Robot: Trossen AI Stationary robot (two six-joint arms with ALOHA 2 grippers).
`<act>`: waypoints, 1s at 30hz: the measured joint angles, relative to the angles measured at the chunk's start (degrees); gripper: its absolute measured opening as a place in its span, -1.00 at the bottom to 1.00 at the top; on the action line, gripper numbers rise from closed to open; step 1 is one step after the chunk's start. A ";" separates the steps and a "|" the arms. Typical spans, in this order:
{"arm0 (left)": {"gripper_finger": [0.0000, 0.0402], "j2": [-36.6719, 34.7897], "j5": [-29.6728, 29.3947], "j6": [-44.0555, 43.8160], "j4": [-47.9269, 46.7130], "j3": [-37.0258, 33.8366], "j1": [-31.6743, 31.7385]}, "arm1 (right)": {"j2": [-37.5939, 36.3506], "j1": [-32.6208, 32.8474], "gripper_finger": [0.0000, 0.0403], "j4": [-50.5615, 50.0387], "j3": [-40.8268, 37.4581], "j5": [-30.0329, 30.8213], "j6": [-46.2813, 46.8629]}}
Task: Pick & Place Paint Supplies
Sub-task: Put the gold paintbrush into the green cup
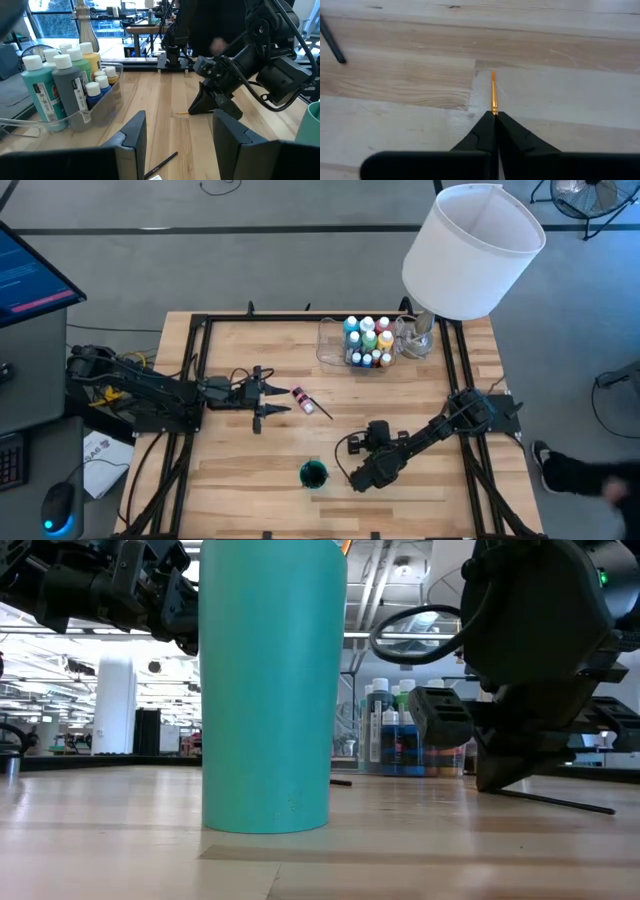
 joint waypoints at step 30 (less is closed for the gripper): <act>-0.40 0.00 -0.02 1.07 -0.02 0.02 0.00 | -3.72 3.11 -1.00 -2.27 1.39 9.49 -0.12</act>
